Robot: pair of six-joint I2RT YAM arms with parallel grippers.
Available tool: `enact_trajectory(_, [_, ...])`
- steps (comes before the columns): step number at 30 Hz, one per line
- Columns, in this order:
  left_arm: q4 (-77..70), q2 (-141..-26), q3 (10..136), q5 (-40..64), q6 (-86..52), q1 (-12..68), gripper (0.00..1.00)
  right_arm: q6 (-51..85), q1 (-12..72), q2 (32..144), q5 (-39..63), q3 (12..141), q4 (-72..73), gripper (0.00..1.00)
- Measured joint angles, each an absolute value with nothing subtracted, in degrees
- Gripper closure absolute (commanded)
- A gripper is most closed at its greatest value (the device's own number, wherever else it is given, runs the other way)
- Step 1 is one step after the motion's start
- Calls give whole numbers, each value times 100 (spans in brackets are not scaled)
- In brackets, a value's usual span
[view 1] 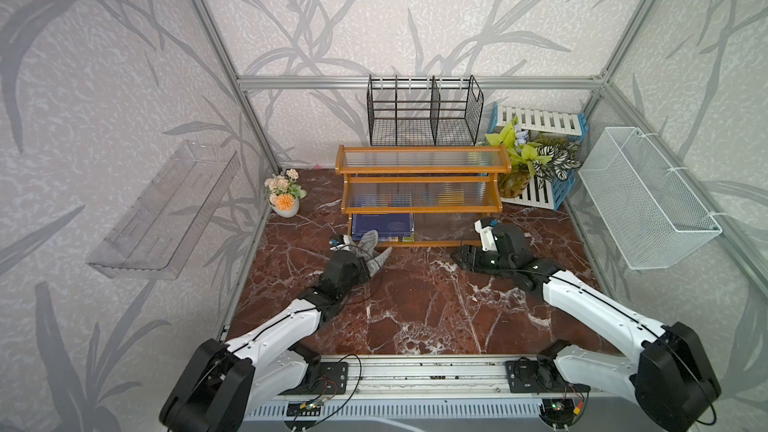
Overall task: Wipe the bookshelf clean with a cloth
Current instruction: Wipe the dust from the shelf.
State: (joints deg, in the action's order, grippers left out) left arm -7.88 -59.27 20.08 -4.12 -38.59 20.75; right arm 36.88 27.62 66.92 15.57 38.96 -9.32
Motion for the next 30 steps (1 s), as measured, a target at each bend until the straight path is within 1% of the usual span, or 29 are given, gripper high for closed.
enact_trajectory(4, [-753,-5909,1951,-40,-3968,784,100,3686,2663,6683,1579,3892,-934,29])
enact_trajectory(6, [-779,-6047,1933,183,-4023,263,100,3686,2600,6646,1601,3876,-934,29])
enact_trajectory(9, [-967,-6410,1938,591,-4108,-281,100,3684,2497,6560,1619,3837,-937,29])
enact_trajectory(11, [-1184,-6845,2008,928,-4163,-548,100,3680,2405,6523,1656,3826,-947,29])
enact_trajectory(19, [-2161,-8772,2860,2014,-4390,-733,100,3658,2106,6425,1728,3811,-1039,29])
enact_trajectory(26, [-2834,-9780,3472,2517,-4716,-875,100,3658,1946,6348,1752,3806,-1114,29])
enact_trajectory(30, [-3087,-10359,4080,2869,-4829,-926,100,3660,1942,6351,1763,3806,-1162,29])
